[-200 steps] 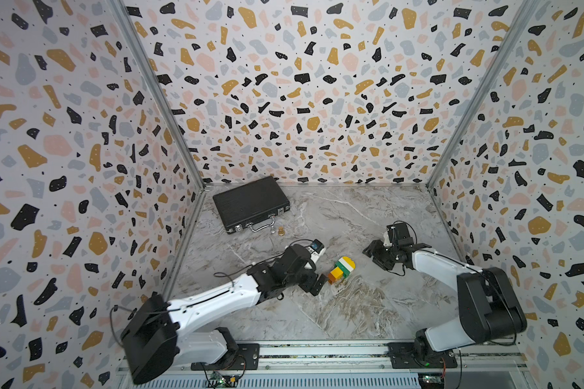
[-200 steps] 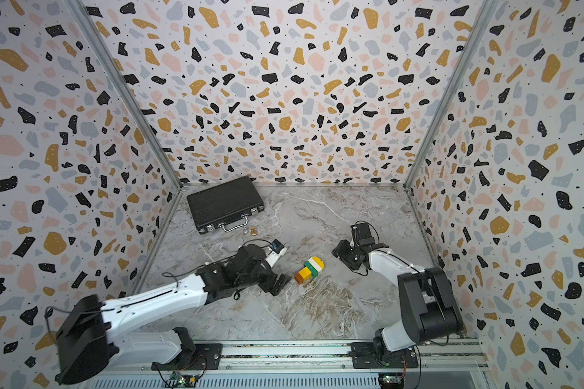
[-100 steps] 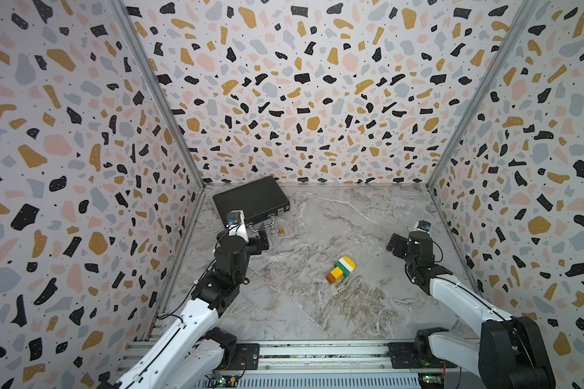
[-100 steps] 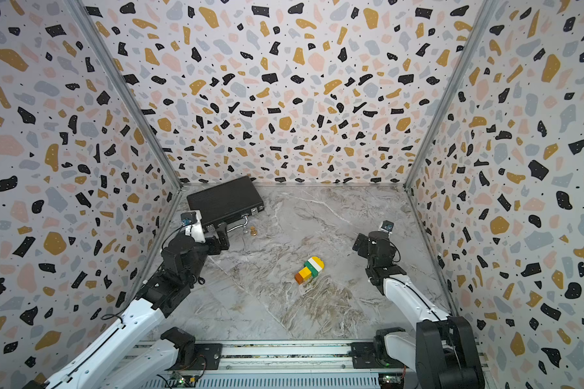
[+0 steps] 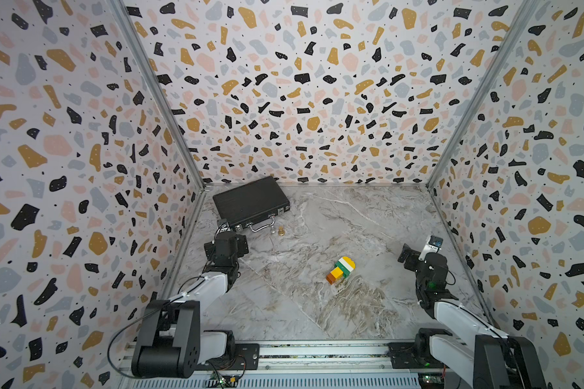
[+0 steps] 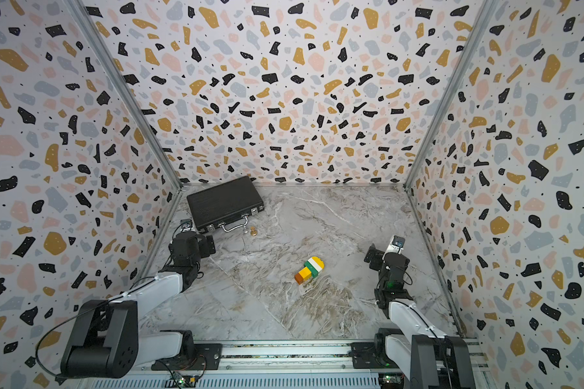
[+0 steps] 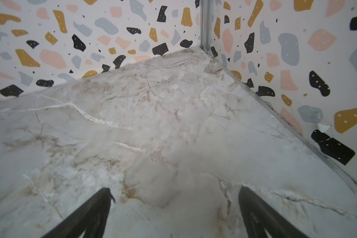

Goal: Assemble an ice cream with lego
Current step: Reset both arms

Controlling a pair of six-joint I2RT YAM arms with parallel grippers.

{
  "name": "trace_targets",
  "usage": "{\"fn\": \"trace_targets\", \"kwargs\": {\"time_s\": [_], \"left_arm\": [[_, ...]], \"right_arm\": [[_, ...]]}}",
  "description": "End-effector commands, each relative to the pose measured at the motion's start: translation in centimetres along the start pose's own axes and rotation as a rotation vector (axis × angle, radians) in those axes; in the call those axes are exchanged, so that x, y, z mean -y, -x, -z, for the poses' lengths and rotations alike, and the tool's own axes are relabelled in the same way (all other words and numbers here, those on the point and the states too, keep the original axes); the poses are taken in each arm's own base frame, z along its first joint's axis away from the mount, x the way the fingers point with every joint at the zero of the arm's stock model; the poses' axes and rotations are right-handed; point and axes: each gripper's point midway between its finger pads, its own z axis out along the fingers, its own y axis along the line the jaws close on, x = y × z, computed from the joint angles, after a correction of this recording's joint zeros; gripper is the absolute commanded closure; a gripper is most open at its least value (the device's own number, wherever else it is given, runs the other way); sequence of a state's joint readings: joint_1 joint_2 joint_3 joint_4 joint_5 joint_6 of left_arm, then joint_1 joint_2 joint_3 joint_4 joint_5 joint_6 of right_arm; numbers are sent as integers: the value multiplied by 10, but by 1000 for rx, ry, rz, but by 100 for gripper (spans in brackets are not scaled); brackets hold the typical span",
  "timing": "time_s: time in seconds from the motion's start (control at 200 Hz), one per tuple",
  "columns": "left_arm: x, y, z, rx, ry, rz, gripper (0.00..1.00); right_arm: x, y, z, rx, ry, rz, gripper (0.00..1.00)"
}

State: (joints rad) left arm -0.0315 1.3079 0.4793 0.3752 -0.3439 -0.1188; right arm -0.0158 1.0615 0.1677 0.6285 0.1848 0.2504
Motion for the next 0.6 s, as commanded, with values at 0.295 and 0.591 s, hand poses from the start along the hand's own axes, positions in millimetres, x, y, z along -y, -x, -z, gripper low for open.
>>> {"fn": "trace_targets", "kwargs": {"time_s": [0.295,0.591], "left_arm": [[39,4,-2,142,-264,-30,1],[46,-3,-1,172,-281,-56,1]], "right_arm": [[-20,25,-25,81,73,144,1],[-6,2,-46,53,-8,137,1]]}}
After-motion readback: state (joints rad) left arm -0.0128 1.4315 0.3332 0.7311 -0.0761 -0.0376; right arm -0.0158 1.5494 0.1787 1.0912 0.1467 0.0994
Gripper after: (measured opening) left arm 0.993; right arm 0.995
